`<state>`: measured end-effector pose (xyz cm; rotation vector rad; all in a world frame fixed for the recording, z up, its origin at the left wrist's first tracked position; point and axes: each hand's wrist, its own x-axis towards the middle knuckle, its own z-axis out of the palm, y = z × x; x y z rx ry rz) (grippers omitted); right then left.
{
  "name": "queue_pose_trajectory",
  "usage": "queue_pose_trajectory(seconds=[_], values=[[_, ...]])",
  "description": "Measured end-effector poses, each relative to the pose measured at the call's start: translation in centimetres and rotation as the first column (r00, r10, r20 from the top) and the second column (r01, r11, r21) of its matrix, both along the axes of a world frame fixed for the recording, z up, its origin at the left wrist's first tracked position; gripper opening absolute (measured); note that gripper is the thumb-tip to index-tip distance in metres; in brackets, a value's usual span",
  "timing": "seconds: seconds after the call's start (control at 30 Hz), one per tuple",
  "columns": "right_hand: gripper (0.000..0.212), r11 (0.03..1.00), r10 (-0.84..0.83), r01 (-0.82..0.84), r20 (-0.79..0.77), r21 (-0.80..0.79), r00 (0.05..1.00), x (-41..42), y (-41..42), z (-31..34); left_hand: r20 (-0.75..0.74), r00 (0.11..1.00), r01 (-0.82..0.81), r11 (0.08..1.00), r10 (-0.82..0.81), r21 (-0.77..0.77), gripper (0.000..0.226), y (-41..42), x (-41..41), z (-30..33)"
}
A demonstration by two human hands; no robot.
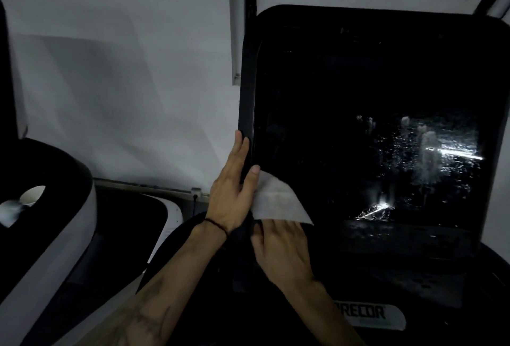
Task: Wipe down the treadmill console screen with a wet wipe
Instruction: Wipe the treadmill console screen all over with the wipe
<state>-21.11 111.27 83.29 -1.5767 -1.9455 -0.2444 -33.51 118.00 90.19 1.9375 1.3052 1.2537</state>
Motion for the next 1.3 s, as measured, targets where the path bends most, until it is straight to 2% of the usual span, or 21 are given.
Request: queue_pose_trajectory(seconds=[0.07,0.17,0.23,0.4,0.5,0.6,0.67,0.73,0.8,0.93,1.03,1.13,1.23,1.3], values=[[0.039,0.999,0.038,-0.038,-0.001,-0.034,0.999,-0.5,1.5,1.5,0.007,1.0,-0.007,1.0,0.008,-0.013,0.072,0.0,0.1,0.1],[0.038,1.0,-0.022,0.022,0.025,0.013,0.999,0.8,2.5,3.0,0.017,1.0,0.014,0.999,-0.013,-0.036,0.072,-0.1,-0.2,0.1],[0.037,0.997,-0.049,0.048,0.021,0.06,0.999,1.4,0.8,1.6,-0.006,1.0,0.019,1.0,-0.02,-0.022,0.072,-0.1,-0.4,0.2],[0.035,0.998,0.046,-0.046,-0.003,-0.036,0.999,0.0,0.4,1.2,-0.01,1.0,0.009,1.0,-0.009,-0.029,0.073,-0.2,-0.1,0.2],[0.033,1.0,0.0,0.001,0.021,-0.019,1.0,1.2,1.8,2.5,0.024,1.0,0.02,0.999,-0.019,-0.045,0.072,-0.1,-0.3,0.2],[0.026,0.997,-0.073,0.072,0.058,0.005,0.996,1.7,-0.4,1.8,0.027,0.999,0.035,0.998,-0.034,-0.045,0.071,0.0,-0.5,0.2],[0.023,1.0,-0.029,0.029,0.098,-0.003,0.995,0.6,-0.9,1.2,0.023,0.999,0.035,0.998,-0.034,-0.049,0.071,0.0,-0.4,0.2],[0.029,0.999,0.044,-0.044,0.029,-0.018,0.999,-0.2,0.5,1.6,0.03,0.999,0.035,0.997,-0.033,-0.066,0.072,-0.2,-0.2,0.2],[0.03,1.0,0.015,-0.015,-0.008,-0.013,1.0,0.3,1.4,2.2,0.04,0.999,0.033,0.997,-0.03,-0.074,0.073,-0.3,-0.2,0.3],[0.03,0.995,-0.071,0.063,0.092,0.083,0.993,1.6,-0.5,0.6,0.029,0.999,0.045,0.997,-0.043,-0.069,0.073,-0.5,-0.2,0.4],[0.05,0.997,0.004,-0.009,0.064,0.071,0.998,-0.3,0.3,0.0,0.017,0.999,0.034,0.997,-0.033,-0.066,0.074,-0.4,0.0,0.5],[0.037,1.0,0.024,-0.023,0.022,-0.018,0.999,0.0,2.0,1.6,0.026,0.999,0.031,0.997,-0.03,-0.073,0.073,-0.5,-0.3,0.5],[0.031,0.997,-0.078,0.079,0.113,-0.002,0.99,0.9,-0.4,1.4,0.017,0.998,0.06,0.996,-0.059,-0.071,0.072,-0.3,-0.6,0.4],[0.031,0.998,-0.062,0.062,0.126,-0.001,0.99,0.2,-1.9,0.6,0.0,0.999,0.053,0.997,-0.053,-0.061,0.072,-0.2,-0.6,0.3]])
